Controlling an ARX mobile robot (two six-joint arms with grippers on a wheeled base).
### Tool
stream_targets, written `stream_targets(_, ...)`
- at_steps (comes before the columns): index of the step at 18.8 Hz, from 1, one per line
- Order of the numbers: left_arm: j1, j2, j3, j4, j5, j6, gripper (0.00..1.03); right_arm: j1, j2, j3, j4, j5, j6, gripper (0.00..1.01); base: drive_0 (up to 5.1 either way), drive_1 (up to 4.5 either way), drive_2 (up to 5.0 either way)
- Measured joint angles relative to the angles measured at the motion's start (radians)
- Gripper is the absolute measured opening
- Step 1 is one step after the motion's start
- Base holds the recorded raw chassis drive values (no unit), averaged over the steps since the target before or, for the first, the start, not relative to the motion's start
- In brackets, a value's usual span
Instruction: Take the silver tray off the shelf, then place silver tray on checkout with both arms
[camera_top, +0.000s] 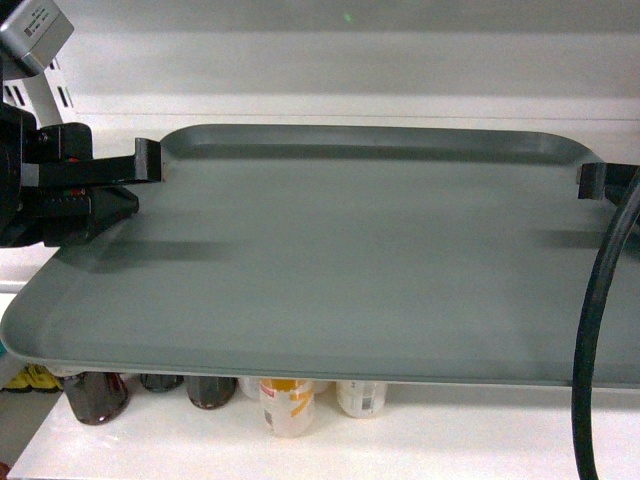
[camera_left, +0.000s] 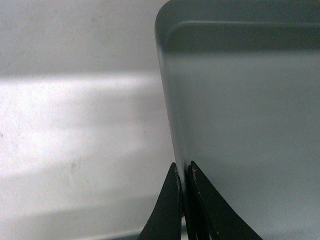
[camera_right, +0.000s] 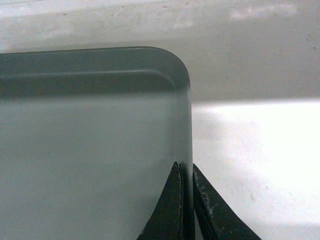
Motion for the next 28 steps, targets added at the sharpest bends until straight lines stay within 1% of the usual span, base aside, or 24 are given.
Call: stream_targets(28, -0.001, -0.009, 0.000, 0.007, -0.002, 0.011, 0.03, -0.005, -0.005, 0.001, 0.004, -0.002, 0.000, 0.03, 0.1, -4.09, 4.2)
